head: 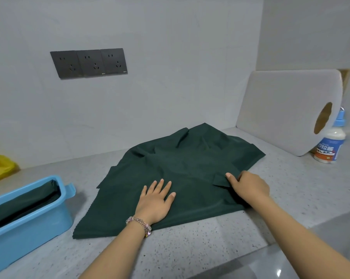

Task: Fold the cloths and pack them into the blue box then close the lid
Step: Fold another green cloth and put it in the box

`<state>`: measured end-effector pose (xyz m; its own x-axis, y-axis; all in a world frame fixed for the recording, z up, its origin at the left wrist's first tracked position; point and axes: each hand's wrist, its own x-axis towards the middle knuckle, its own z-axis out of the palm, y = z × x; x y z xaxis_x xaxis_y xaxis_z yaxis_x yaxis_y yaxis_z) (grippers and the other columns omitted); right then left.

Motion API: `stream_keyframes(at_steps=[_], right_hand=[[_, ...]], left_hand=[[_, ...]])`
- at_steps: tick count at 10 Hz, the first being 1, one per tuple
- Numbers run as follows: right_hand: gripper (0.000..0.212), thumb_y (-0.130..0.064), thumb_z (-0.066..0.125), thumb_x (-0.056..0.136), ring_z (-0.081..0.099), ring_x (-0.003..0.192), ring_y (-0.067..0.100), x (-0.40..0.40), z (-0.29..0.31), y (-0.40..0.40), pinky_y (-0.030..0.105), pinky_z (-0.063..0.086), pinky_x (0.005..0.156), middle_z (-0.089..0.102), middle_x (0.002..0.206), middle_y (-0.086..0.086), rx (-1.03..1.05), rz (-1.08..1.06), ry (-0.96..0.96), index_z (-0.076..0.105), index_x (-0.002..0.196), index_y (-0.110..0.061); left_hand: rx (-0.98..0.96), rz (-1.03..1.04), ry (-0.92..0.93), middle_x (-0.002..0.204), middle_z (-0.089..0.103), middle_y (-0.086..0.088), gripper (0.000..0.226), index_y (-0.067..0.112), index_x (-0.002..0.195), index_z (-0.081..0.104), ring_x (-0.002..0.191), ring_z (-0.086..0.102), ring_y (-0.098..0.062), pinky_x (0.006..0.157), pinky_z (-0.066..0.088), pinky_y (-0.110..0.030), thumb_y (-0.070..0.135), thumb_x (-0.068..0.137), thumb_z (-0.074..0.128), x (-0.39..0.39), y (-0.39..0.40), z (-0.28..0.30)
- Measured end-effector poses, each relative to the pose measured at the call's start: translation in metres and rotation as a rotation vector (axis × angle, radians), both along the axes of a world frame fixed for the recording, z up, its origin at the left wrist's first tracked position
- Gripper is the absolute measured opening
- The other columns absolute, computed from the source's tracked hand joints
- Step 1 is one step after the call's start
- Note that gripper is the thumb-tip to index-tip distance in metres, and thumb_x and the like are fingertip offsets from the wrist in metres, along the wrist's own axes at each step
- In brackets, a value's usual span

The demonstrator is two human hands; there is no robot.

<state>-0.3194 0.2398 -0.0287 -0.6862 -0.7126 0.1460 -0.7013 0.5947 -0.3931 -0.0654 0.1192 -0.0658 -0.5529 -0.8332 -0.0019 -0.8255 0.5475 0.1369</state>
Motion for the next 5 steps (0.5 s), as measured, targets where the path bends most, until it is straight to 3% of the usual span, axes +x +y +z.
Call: stream_keyframes(at_steps=[1, 2, 3, 5], right_hand=[[0.046, -0.061, 0.048, 0.085, 0.057, 0.084, 0.018, 0.011, -0.013, 0.014, 0.028, 0.039, 0.059, 0.058, 0.097, -0.001, -0.156, 0.114, -0.021, 0.05, 0.104, -0.019], [0.025, -0.043, 0.059, 0.087, 0.056, 0.079, 0.013, 0.012, -0.023, 0.027, 0.029, 0.045, 0.063, 0.061, 0.093, -0.004, -0.376, 0.139, -0.137, 0.057, 0.098, -0.02], [0.022, -0.042, 0.054, 0.091, 0.052, 0.06, 0.009, 0.002, -0.02, 0.026, 0.026, 0.039, 0.049, 0.062, 0.069, -0.005, -0.383, 0.028, -0.156, 0.06, 0.082, -0.023], [0.038, -0.041, 0.045, 0.096, 0.048, 0.062, 0.019, -0.019, -0.015, 0.002, 0.027, 0.033, 0.051, 0.054, 0.068, 0.0, -0.101, -0.149, -0.02, 0.052, 0.071, -0.014]], left_hand=[[0.003, 0.0, 0.0, 0.159, -0.001, 0.009, 0.057, 0.037, 0.15, 0.004, 0.146, -0.005, -0.012, 0.118, -0.005, -0.039, 0.056, 0.097, 0.01, 0.001, -0.001, 0.0], [0.008, -0.001, -0.005, 0.159, -0.002, 0.008, 0.057, 0.036, 0.15, 0.004, 0.146, -0.006, -0.012, 0.118, -0.005, -0.039, 0.057, 0.096, 0.01, 0.0, 0.001, 0.0], [0.012, -0.004, -0.003, 0.159, -0.002, 0.008, 0.057, 0.036, 0.15, 0.004, 0.146, -0.006, -0.012, 0.118, -0.006, -0.038, 0.057, 0.097, 0.01, -0.001, 0.003, 0.0], [0.002, -0.003, -0.008, 0.159, -0.002, 0.009, 0.057, 0.037, 0.15, 0.003, 0.146, -0.006, -0.011, 0.118, -0.005, -0.038, 0.057, 0.096, 0.01, -0.001, 0.002, -0.001]])
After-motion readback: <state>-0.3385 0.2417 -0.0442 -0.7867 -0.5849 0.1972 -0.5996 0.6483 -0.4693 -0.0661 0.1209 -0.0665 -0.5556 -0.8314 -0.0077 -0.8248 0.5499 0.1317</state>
